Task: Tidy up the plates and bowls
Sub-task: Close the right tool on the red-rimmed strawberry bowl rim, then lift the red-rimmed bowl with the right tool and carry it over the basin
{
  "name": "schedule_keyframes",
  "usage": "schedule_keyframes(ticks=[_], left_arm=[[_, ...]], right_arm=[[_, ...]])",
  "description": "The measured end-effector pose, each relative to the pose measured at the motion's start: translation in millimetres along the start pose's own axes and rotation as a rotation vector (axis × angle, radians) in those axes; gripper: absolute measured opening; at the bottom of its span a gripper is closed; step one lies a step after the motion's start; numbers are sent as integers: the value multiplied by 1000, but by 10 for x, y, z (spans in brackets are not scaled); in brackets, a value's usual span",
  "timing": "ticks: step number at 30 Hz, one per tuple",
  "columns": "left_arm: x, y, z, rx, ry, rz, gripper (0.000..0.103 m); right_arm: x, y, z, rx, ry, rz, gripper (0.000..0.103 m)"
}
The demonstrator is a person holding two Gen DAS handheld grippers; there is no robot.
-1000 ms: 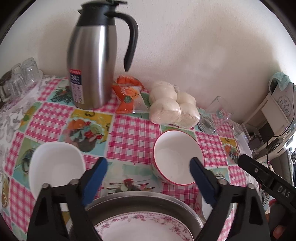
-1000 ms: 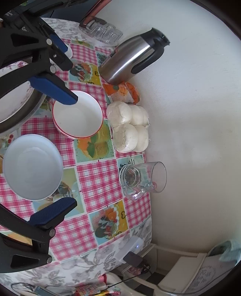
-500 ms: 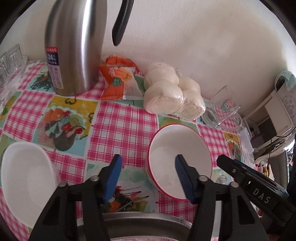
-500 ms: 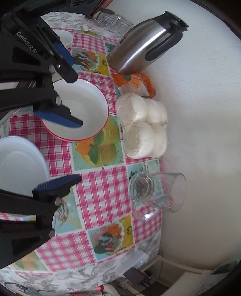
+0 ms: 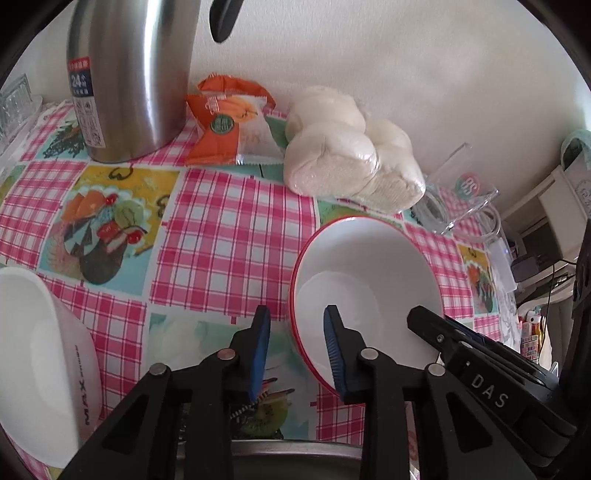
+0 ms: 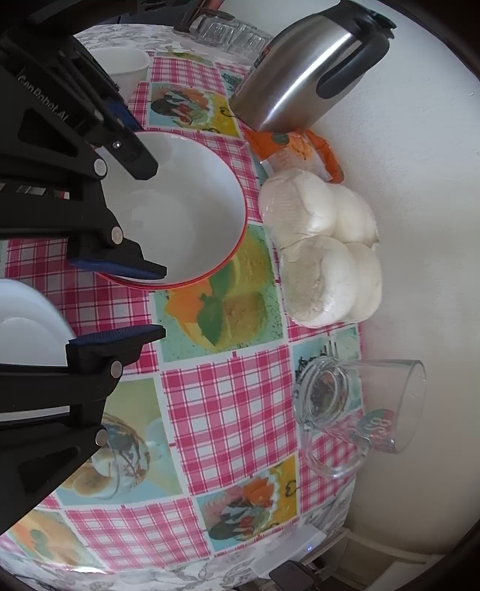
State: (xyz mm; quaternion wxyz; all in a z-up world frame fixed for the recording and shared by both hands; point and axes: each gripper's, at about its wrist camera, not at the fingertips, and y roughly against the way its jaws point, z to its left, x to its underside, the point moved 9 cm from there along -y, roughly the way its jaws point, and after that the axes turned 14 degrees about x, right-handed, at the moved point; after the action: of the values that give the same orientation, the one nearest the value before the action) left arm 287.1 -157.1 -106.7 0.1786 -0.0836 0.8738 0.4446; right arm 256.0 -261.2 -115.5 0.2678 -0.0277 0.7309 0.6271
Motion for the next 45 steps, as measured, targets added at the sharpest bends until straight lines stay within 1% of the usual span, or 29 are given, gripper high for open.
schedule_keyframes(ticks=[4,9,12,14,17,20,22,27,33,40,45], left_arm=[[12,-25,1,-3,1,8,25],[23,-67,-1,5,6,14,24],[24,-71,-10,7,4,12,22],[23,-75,-20,4,-4,14,22],[17,-74,-13,9,-4,8,21],[14,-60,-23,26,-6,1,21],[6,-50,-43,29,-16,-7,21],[-46,30,-124,33,-36,-32,21],[-100,228,-276,47,-65,-65,21],[-52,529,-445,74,-87,-92,21],[35,761,-513,73,-90,-110,21]], right_arm=[[19,-88,40,2,3,21,28],[34,-148,89,-3,11,31,25],[39,-171,120,-18,13,36,19],[45,-171,155,-23,17,34,13],[48,-162,183,-22,20,23,13],[46,-143,173,-43,-6,14,13],[42,-122,151,-42,-9,5,13],[6,-22,109,-51,-22,-26,13],[-38,185,36,-66,-48,-60,13],[-7,539,-36,-78,-66,-125,13],[68,802,-58,-112,-87,-154,13]])
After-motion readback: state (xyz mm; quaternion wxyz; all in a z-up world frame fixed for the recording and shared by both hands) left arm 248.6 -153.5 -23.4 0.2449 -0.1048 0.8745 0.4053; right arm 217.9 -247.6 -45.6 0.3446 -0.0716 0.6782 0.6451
